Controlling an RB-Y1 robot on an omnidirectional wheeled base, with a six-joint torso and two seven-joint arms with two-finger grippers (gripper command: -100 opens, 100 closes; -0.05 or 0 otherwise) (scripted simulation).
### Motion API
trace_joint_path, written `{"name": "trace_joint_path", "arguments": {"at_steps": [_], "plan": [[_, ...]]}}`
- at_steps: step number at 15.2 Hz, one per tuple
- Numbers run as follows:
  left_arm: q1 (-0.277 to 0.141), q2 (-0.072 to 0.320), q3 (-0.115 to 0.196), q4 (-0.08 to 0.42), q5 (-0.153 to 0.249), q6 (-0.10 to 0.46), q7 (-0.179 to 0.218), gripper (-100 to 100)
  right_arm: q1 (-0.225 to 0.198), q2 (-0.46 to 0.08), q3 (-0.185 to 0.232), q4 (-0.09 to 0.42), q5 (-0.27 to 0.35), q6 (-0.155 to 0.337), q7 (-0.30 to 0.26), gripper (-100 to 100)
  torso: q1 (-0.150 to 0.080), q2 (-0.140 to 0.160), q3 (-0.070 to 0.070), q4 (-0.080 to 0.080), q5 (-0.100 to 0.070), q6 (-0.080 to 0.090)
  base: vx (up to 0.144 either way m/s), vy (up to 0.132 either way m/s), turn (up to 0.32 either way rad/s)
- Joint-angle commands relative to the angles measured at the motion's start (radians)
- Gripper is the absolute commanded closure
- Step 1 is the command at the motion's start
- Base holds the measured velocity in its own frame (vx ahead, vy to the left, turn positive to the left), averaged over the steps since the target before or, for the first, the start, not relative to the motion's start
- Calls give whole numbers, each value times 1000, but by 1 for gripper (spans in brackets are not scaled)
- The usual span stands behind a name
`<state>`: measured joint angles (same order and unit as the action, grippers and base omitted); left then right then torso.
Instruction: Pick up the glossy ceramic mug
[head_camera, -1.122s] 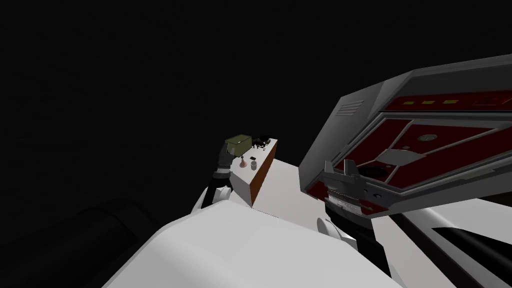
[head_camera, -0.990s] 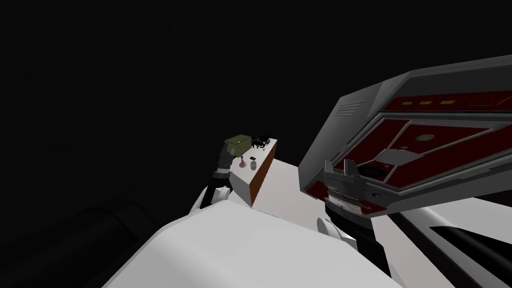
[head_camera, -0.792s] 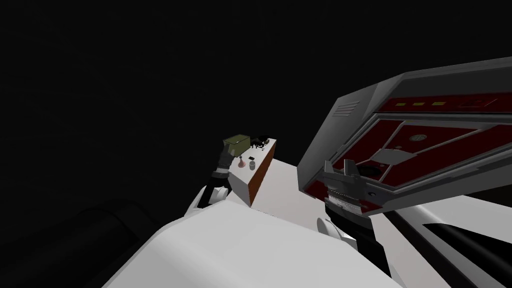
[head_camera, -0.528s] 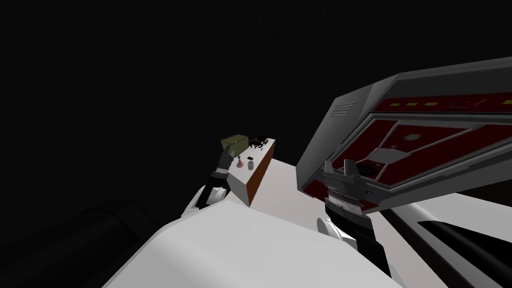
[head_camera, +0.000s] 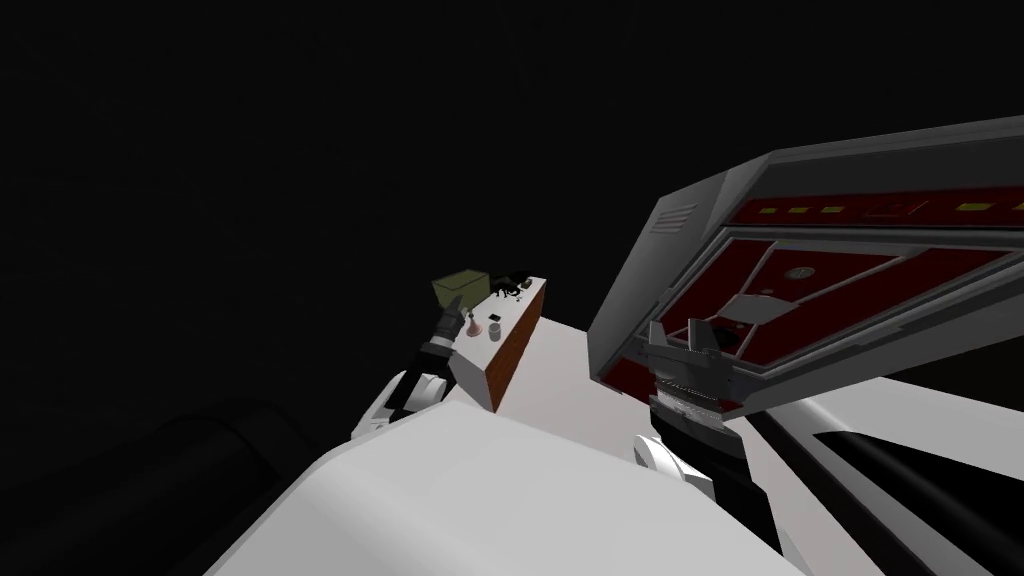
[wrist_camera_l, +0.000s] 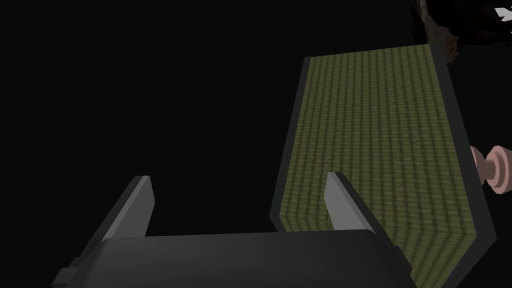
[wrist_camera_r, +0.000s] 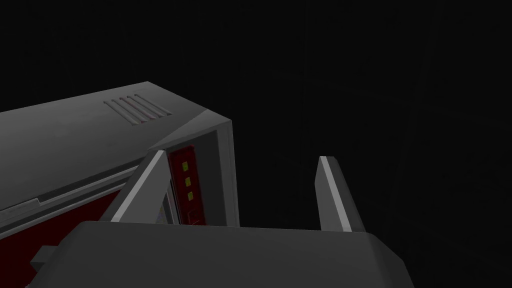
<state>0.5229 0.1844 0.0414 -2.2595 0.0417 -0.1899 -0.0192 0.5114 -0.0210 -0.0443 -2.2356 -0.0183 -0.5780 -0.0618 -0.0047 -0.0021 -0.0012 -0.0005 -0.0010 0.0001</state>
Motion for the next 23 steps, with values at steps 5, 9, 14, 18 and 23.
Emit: {"name": "trace_joint_path", "arguments": {"at_steps": [5, 9, 14, 18, 23], "plan": [[8, 25, 23, 1, 24, 111, -9, -100, 0, 0, 0, 0, 0, 0, 0, 0, 0, 0, 0, 0, 0, 0, 29, -54, -34], [22, 44, 47, 0, 52, 200, -22, -100, 0, 0, 0, 0, 0, 0, 0, 0, 2, 0, 0, 0, 0, 0, 29, -37, -30], [30, 52, 60, -1, 66, 289, -28, -100, 0, 0, 0, 0, 0, 0, 0, 0, 1, -2, -1, 0, 0, 0, 53, -43, -45], [46, 65, 86, -2, 96, 377, -43, -100, 0, 0, 0, 0, 0, 0, 0, 0, 2, -1, -1, 0, 0, 0, 53, -35, -43], [54, 70, 100, -3, 112, 469, -50, -100, 0, 0, 0, 0, 0, 0, 0, 0, 3, -1, -1, 0, 1, 0, 50, -26, -37]]}}
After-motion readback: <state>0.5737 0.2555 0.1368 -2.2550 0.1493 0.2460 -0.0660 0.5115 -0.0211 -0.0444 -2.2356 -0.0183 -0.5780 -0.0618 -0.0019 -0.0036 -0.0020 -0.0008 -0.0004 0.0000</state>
